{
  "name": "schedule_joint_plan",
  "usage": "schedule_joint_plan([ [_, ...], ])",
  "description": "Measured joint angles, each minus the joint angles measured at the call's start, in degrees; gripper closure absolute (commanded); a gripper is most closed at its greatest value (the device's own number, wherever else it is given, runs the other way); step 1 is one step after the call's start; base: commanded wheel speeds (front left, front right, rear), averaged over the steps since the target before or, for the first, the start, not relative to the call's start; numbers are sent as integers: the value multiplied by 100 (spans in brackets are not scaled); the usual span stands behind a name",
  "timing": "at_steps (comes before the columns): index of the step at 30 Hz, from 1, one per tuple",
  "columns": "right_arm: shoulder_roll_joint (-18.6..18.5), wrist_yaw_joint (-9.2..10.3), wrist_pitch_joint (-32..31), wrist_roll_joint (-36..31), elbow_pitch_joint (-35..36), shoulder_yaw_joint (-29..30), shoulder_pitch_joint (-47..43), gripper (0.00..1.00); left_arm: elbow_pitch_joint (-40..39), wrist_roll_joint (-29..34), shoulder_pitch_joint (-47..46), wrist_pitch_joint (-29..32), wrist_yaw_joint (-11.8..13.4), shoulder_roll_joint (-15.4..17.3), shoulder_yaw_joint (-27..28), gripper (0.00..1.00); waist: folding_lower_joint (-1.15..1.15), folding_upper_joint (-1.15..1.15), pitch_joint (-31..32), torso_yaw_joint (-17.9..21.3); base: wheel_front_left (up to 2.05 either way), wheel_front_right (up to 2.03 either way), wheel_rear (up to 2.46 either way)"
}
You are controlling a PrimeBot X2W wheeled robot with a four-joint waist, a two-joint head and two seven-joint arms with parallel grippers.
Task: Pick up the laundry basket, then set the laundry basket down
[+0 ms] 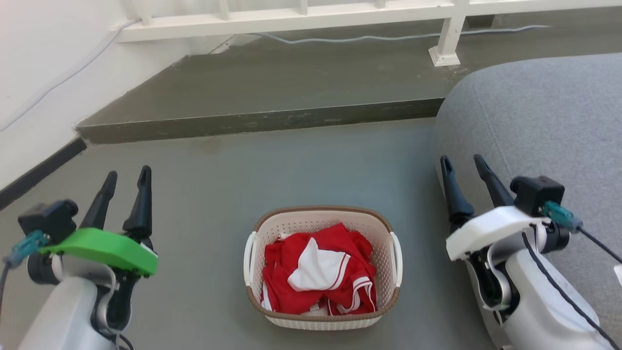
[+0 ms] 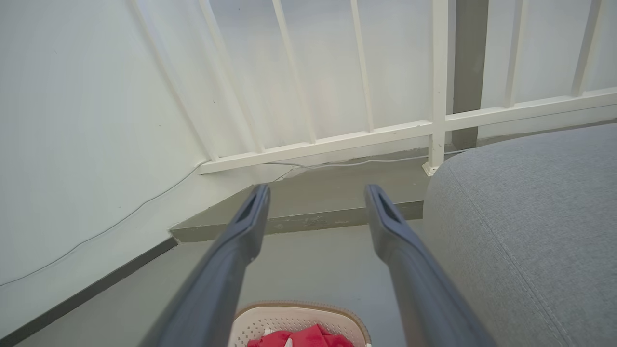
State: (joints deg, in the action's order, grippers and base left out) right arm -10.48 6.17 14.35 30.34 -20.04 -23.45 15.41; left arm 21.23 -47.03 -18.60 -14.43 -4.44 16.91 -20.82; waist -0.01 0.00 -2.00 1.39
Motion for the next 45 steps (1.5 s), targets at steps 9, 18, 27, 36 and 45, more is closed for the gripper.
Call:
schedule_joint_plan([
  [9, 101, 34, 0, -346, 391, 183, -556, 0, -569, 711, 705, 1, 42, -269, 399, 0, 0, 0, 95, -61, 0, 0, 0],
  [18, 125, 47, 0, -655, 650, 316, -844, 0, -1066, 1437, 1267, 0, 60, -438, 783, 0, 0, 0, 118, -28, 0, 0, 0],
  [27, 148, 48, 0, -791, 698, 420, -1031, 0, -1233, 1737, 1560, 0, 31, -712, 936, 0, 0, 0, 133, -33, 0, 0, 0],
  [36, 177, 48, 0, -929, 768, 478, -1140, 0, -1268, 1917, 1770, 0, -64, -881, 1082, 0, 0, 0, 145, -14, 0, 0, 0],
  [45, 296, 47, 0, -975, 827, 524, -1255, 0, -1268, 2086, 1811, 0, -134, -932, 1245, 0, 0, 0, 142, 27, 0, 0, 0],
])
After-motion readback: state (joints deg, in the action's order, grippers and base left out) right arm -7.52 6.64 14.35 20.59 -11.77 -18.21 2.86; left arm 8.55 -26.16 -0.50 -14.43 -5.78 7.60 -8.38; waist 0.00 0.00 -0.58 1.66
